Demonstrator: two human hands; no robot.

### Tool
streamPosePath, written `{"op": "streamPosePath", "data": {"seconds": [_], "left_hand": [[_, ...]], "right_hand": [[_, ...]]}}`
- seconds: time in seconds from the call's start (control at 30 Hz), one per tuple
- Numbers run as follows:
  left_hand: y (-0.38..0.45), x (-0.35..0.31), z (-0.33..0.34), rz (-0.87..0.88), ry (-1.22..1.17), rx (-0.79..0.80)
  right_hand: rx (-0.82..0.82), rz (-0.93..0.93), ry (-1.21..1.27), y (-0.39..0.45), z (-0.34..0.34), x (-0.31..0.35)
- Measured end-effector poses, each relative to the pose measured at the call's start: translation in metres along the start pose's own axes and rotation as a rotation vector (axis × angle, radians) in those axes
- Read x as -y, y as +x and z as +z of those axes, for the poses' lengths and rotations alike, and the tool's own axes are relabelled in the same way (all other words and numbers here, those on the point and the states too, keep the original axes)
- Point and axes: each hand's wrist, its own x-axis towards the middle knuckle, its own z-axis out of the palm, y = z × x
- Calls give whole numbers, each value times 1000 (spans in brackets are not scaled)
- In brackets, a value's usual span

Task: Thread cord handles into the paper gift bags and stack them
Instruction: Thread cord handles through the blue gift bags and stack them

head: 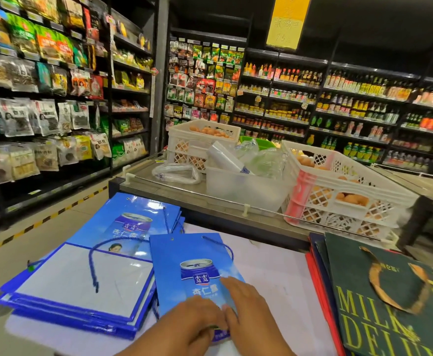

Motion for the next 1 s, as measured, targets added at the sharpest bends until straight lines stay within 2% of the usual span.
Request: {"op": "streamPosePath", "data": {"seconds": [0.1,0.13,0.2,0.47,0.57,0.73,1.0], "left_hand": [[1,14,-19,-39,42,-231],[8,20,-23,-46,126,-295],[21,19,-24,-69,182,-365],[36,22,8,-108,407,-237],[39,25,14,-92,447,-227],[36,27,15,-57,391,-256],[32,37,8,-16,201,-332]], "right_hand": [[34,-34,-48,-1,-5,-6],[50,-37,-42,-2,-8,-8],[74,-55,-23,-5,-14,-12],[132,-47,18,-3,-29,-34],[87,-74,-53,4,-30,-31],[-51,-135,-127,39,-19,-18],[9,-124,-140,86,0,-13]]}}
